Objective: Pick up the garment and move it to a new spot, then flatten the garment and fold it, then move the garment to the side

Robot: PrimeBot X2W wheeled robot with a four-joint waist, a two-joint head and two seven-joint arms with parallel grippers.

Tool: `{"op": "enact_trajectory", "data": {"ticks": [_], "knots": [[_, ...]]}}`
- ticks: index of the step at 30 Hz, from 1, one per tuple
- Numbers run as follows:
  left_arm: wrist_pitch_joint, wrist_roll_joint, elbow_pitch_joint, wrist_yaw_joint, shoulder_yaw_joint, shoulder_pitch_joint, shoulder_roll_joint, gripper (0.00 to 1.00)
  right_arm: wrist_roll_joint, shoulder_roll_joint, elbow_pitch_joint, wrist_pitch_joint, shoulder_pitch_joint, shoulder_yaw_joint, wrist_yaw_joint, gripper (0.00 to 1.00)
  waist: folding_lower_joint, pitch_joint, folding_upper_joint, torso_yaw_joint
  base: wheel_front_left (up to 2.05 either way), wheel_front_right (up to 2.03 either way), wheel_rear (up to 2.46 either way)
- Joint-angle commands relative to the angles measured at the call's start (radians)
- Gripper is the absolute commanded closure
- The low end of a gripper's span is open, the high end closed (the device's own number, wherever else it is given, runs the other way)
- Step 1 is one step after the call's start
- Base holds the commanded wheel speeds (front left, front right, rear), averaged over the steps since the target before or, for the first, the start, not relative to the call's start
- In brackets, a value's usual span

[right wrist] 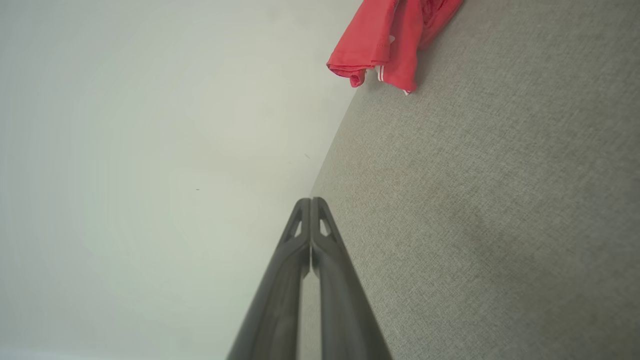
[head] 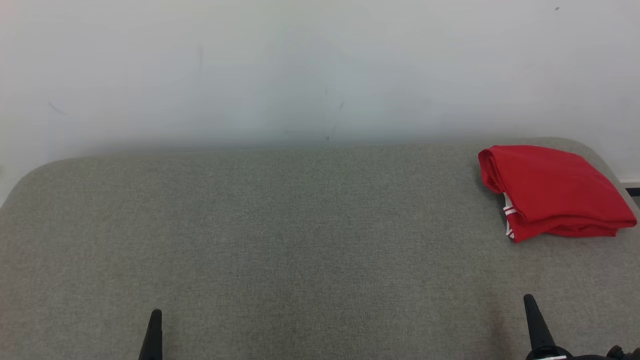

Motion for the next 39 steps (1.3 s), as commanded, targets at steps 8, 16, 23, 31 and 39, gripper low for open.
{"op": "enact_trajectory", "data": {"ticks": [8,16,23,31,39], "knots": [[0.023,-0.09,-0.001,0.001,0.001,-0.035,0.0,1.0,0.095,-0.006,-0.018,0.025,-0.019,-0.015,-0.001,1.0,0.0,0.007,0.0,-0.001,0.0,0.0,0.0],[0.041,-0.161,0.002,0.001,0.002,-0.049,-0.002,1.0,0.166,-0.005,-0.024,0.044,-0.025,-0.026,-0.001,1.0,-0.0001,0.014,0.0,-0.002,0.0,0.0,0.0],[0.057,-0.217,0.004,0.001,0.002,-0.06,-0.003,1.0,0.226,-0.004,-0.03,0.061,-0.029,-0.035,-0.002,1.0,-0.0001,0.02,0.0,-0.003,0.0,0.0,0.0],[0.074,-0.279,0.006,0.001,0.003,-0.071,-0.004,1.0,0.289,-0.002,-0.035,0.079,-0.033,-0.045,-0.002,1.0,-0.0001,0.027,0.0,-0.004,0.0,0.0,0.0],[0.089,-0.336,0.009,0.001,0.004,-0.083,-0.006,1.0,0.348,0.0,-0.04,0.096,-0.039,-0.055,-0.002,1.0,-0.0001,0.033,0.0,-0.005,0.0,0.0,0.0]]}}
